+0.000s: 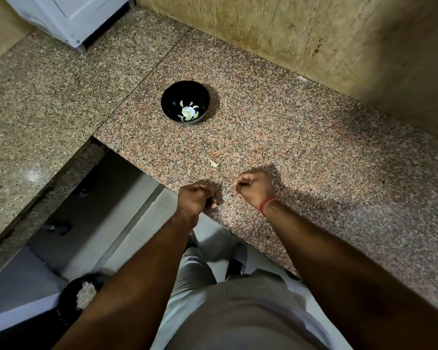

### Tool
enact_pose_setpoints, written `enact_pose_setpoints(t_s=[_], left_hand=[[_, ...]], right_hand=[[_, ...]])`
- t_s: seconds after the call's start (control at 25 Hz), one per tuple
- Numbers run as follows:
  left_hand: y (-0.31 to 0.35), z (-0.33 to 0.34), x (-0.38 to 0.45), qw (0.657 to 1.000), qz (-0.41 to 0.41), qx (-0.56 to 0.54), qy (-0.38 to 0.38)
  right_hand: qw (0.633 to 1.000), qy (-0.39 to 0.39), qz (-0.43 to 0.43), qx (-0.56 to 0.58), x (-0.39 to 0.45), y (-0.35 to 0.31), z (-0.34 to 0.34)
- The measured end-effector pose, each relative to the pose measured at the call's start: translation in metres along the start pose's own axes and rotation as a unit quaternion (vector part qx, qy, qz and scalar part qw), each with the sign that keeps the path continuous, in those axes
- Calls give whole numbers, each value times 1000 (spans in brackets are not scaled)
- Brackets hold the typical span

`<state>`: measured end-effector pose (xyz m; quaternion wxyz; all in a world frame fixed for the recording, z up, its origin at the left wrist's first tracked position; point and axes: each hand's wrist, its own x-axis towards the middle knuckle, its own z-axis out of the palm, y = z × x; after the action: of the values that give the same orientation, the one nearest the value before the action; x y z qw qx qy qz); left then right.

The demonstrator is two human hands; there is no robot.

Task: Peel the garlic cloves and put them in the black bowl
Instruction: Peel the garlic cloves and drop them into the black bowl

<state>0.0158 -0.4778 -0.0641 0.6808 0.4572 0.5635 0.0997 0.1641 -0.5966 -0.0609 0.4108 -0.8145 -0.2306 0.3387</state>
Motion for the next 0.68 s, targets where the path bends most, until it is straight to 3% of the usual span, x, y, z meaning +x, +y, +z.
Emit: enact_pose_setpoints(t_s=[0.28, 0.68], left_hand=[[-11, 5, 2, 999, 20, 29, 32], [-15, 7, 3, 999, 30, 16, 40]], right_hand=[[975, 37, -132, -174, 17, -4, 15], [882, -143, -225, -389, -9, 2, 27]])
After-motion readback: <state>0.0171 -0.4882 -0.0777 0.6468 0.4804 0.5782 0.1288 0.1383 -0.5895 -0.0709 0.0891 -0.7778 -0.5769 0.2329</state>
